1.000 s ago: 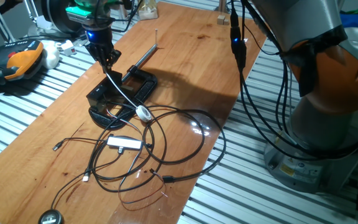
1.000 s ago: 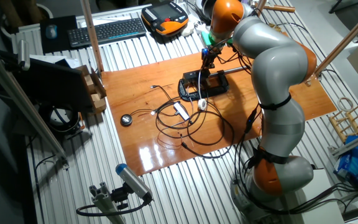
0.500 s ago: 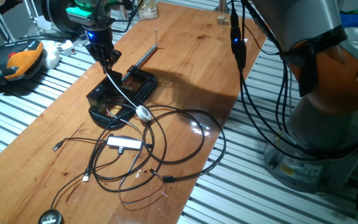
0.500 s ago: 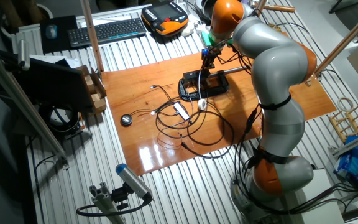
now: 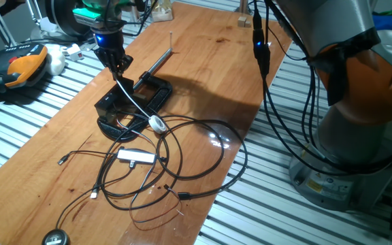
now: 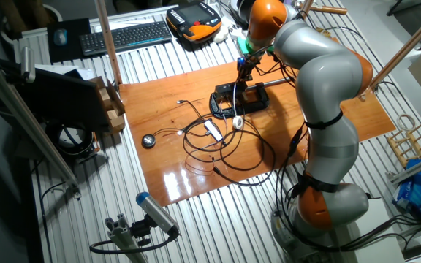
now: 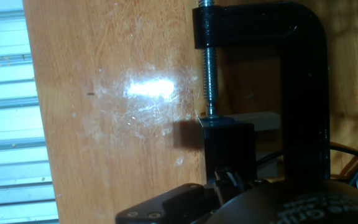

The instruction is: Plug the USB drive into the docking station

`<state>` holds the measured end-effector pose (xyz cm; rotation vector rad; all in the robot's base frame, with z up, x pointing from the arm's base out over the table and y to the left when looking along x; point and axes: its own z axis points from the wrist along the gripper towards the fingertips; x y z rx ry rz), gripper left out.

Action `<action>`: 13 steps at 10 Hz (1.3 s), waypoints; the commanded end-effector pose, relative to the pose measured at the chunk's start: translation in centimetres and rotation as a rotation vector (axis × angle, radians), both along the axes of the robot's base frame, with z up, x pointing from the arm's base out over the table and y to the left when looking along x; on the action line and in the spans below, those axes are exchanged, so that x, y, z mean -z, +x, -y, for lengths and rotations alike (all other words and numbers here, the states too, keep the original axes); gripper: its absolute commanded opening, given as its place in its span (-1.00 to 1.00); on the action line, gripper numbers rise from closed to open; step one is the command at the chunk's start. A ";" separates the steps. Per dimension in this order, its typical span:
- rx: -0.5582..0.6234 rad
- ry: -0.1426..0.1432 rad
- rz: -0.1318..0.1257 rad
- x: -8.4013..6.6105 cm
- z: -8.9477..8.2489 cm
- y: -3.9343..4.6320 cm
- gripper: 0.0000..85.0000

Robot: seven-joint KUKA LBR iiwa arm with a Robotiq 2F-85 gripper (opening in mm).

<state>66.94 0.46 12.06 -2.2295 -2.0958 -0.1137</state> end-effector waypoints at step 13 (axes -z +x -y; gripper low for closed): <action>0.012 -0.015 0.004 0.2 0.0 -0.17 -1.00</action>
